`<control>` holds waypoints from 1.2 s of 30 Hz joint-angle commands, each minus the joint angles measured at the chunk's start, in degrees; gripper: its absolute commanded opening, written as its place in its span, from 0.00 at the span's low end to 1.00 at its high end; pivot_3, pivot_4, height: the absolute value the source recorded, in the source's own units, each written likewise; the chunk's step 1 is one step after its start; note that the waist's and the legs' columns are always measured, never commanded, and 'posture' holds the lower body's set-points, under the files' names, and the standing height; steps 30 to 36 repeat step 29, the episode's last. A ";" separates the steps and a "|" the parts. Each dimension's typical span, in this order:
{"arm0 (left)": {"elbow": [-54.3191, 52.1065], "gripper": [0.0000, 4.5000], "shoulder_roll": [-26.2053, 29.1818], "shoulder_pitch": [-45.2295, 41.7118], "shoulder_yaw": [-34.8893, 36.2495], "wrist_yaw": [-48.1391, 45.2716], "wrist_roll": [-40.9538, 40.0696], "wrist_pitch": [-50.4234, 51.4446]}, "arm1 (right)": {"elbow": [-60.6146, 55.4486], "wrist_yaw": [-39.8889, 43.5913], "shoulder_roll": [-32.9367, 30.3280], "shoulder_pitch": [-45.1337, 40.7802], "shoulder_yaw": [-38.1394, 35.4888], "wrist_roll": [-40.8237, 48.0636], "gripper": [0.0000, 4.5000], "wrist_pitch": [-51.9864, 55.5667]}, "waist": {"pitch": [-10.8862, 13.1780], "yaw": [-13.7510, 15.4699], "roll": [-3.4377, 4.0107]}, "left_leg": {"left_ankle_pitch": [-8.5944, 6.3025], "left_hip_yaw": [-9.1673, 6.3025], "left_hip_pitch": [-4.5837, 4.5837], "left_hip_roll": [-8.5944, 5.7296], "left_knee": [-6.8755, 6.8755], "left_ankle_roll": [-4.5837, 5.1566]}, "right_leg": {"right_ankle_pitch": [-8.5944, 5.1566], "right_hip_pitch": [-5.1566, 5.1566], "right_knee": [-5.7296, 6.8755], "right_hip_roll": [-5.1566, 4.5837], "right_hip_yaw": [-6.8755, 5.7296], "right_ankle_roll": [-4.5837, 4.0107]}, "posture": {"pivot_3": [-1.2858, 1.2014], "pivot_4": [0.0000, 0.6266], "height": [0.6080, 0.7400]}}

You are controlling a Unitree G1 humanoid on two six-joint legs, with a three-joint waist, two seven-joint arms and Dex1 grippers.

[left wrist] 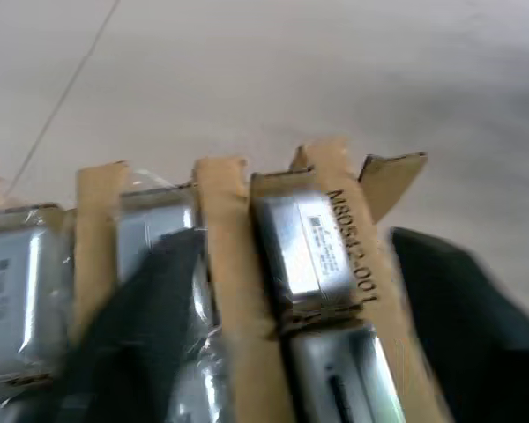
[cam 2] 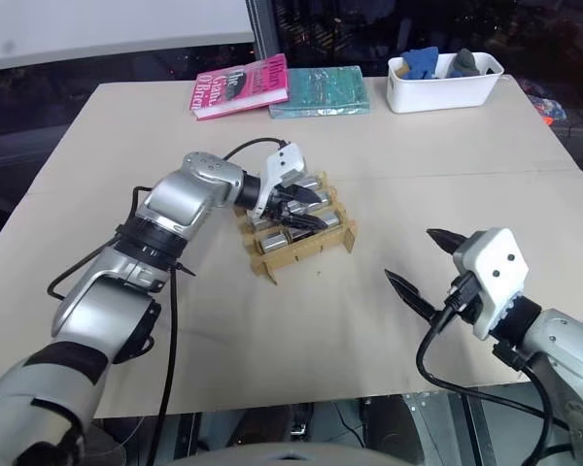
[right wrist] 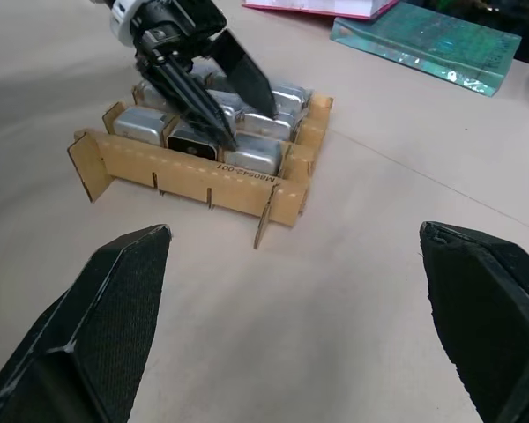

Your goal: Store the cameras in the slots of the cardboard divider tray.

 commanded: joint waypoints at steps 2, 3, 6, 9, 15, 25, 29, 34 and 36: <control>-5.67 0.99 0.83 0.67 4.71 0.85 -0.57 2.40 | -0.73 -0.55 -1.23 -0.33 -0.09 0.66 1.00 -1.91 | 0.00 -0.06 0.00 | 0.00 0.01 -0.01 0.01 0.03 0.00 | 0.00 0.00 0.00 0.00 0.01 0.00 | 0.52 0.24 1.00; -6.91 0.99 0.92 1.14 5.89 1.22 -1.06 2.75 | -0.36 -0.50 -1.40 -0.57 0.45 0.44 1.00 -2.14 | 0.00 -0.05 0.00 | 0.00 0.01 -0.01 0.01 0.03 0.00 | 0.00 0.00 0.00 0.00 0.01 0.00 | 0.52 0.24 1.00; -11.68 0.99 0.58 3.87 11.93 3.62 -4.05 2.90 | 0.31 -0.19 -1.77 -0.78 1.72 0.29 1.00 -2.98 | 0.00 -0.01 0.00 | 0.02 0.00 -0.02 0.03 0.06 -0.05 | 0.00 0.00 0.00 -0.01 0.00 0.00 | 0.52 0.24 1.00; -19.00 0.99 -1.53 9.83 22.56 10.00 -9.40 1.82 | 0.95 -0.24 -1.71 -0.70 3.14 -0.37 1.00 -4.16 | 0.00 -0.16 0.01 | 0.04 0.01 -0.02 0.08 0.06 -0.07 | 0.00 -0.01 -0.01 -0.12 0.06 0.00 | 0.52 0.24 1.00; -35.70 0.99 0.50 26.31 39.48 16.87 -20.75 9.19 | 4.85 2.04 -2.53 -1.63 4.16 0.57 1.00 -5.83 | -0.01 -0.55 0.02 | 0.03 0.01 0.04 0.08 0.07 -0.09 | 0.01 0.00 0.01 -0.26 0.09 0.00 | 0.52 0.24 1.00; -53.28 0.99 4.46 63.82 57.45 19.20 -23.06 4.60 | 17.50 12.81 -8.38 4.66 -5.16 -0.46 1.00 -11.66 | -0.05 0.87 -0.03 | -0.02 -0.10 0.18 0.04 0.04 -0.03 | 0.01 0.21 -0.11 -0.50 -0.05 -0.01 | 0.52 0.24 1.00; -53.96 0.99 3.45 69.43 59.33 21.08 -23.49 2.79 | 20.73 16.05 -10.54 6.69 -7.49 -1.11 1.00 -13.36 | -0.09 1.03 0.00 | -0.16 -0.09 0.24 0.04 0.04 0.19 | 0.00 0.29 -0.16 -0.56 -0.06 -0.03 | 0.52 0.24 1.00; -53.96 0.99 3.45 69.43 59.33 21.08 -23.49 2.79 | 20.73 16.05 -10.54 6.69 -7.49 -1.11 1.00 -13.36 | -0.09 1.03 0.00 | -0.16 -0.09 0.24 0.04 0.04 0.19 | 0.00 0.29 -0.16 -0.56 -0.06 -0.03 | 0.52 0.24 1.00; -53.96 0.99 3.45 69.43 59.33 21.08 -23.49 2.79 | 20.73 16.05 -10.54 6.69 -7.49 -1.11 1.00 -13.36 | -0.09 1.03 0.00 | -0.16 -0.09 0.24 0.04 0.04 0.19 | 0.00 0.29 -0.16 -0.56 -0.06 -0.03 | 0.52 0.24 1.00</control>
